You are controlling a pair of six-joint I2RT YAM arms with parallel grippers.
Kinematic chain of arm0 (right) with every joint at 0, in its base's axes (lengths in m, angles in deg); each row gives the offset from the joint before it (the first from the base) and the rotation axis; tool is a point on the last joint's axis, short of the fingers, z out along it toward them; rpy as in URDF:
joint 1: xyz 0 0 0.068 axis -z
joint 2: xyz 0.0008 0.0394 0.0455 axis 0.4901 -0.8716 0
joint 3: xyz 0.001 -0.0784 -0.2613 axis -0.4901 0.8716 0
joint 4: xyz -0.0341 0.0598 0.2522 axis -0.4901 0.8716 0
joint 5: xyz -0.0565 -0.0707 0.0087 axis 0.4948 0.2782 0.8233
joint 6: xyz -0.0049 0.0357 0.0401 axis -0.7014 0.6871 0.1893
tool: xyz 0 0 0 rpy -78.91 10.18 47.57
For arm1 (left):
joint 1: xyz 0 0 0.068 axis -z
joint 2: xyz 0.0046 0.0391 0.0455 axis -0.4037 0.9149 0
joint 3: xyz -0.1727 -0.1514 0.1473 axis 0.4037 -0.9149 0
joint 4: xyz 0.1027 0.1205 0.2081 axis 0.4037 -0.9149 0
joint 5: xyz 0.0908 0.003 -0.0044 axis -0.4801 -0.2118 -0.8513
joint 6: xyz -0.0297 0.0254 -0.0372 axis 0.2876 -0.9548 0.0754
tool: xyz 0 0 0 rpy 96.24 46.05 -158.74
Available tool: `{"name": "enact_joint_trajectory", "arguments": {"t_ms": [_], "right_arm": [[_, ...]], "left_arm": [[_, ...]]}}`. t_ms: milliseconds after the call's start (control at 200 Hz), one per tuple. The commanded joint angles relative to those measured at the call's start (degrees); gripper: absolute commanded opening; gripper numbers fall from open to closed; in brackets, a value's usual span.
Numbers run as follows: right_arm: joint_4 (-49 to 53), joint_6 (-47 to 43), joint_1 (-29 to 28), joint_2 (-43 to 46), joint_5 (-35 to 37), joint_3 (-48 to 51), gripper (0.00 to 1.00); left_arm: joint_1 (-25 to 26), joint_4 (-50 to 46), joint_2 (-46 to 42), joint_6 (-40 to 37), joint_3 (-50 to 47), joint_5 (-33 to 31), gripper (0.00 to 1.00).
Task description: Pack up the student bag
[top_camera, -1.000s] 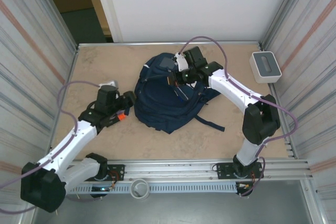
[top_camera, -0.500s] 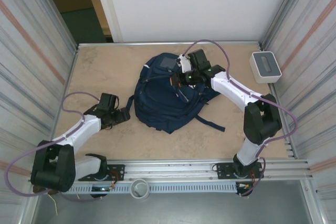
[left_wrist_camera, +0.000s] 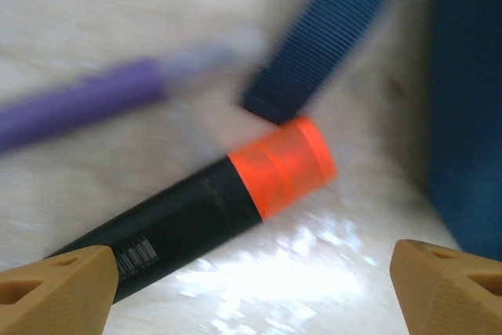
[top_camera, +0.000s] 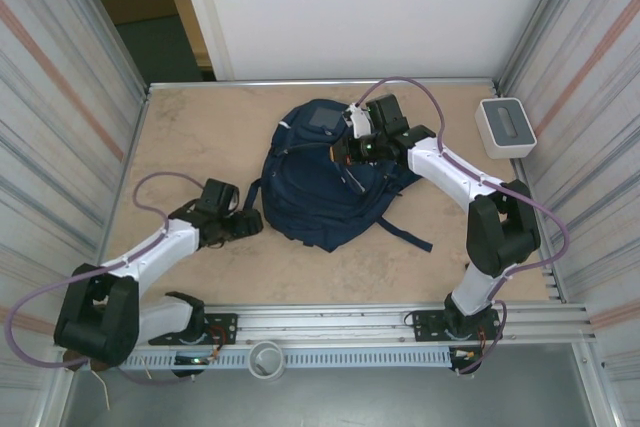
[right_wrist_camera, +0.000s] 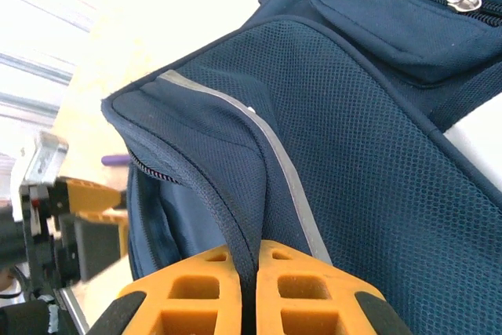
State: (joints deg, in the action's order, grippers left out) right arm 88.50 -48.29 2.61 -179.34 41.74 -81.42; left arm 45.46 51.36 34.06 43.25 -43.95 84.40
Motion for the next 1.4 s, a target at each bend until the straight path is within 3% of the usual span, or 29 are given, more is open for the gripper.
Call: {"name": "enact_joint_trajectory", "arguments": {"t_ms": [0, 155, 296, 446, 736, 837, 1002, 1152, 1237, 1398], "right_arm": [[-0.15, 0.73, 1.08, 2.11, 0.96, 0.51, 0.0], [0.11, 0.55, 1.25, 2.57, 1.05, 0.92, 0.0], [0.28, 0.69, 1.21, 2.42, 1.0, 1.21, 0.0], [0.75, 0.56, 1.25, 2.73, 1.26, 1.13, 0.0], [2.2, 0.07, 1.17, 3.62, 1.68, 1.03, 0.0], [2.29, 0.02, 1.25, 4.01, 1.88, 1.47, 0.0], [2.64, -0.15, 1.43, 4.46, 2.26, 1.3, 0.0], [2.01, 0.75, 1.39, 3.92, 1.12, 0.6, 0.0], [1.33, 1.73, 1.3, 3.41, -0.02, -0.06, 0.0], [0.89, 2.72, 0.55, 2.63, -1.79, -2.66, 0.0]], "left_arm": [[4.44, -2.18, -2.25, 2.9, 0.35, 4.12, 0.88], [6.3, -5.43, -4.85, 1.18, 1.52, -2.56, 0.88], [6.3, -9.32, -1.12, -2.21, 4.24, -10.81, 0.91], [5.69, -7.44, 7.19, -4.13, 6.17, -9.33, 0.9], [6.37, -4.72, 13.83, -4.96, 7.68, -7.99, 0.52], [6.71, -3.85, 12.32, -5.15, 6.44, -5.18, 0.37], [8.27, -3.03, 6.28, -5.37, 4.21, 1.54, 0.22], [8.4, -2.8, -5.35, -1.71, 4.75, 6.3, 0.19], [8.41, 2.97, -9.88, 3.0, 5.16, 12.09, 0.19], [8.83, 19.2, -4.86, 12.75, 7.92, 23.21, 0.19]]}}
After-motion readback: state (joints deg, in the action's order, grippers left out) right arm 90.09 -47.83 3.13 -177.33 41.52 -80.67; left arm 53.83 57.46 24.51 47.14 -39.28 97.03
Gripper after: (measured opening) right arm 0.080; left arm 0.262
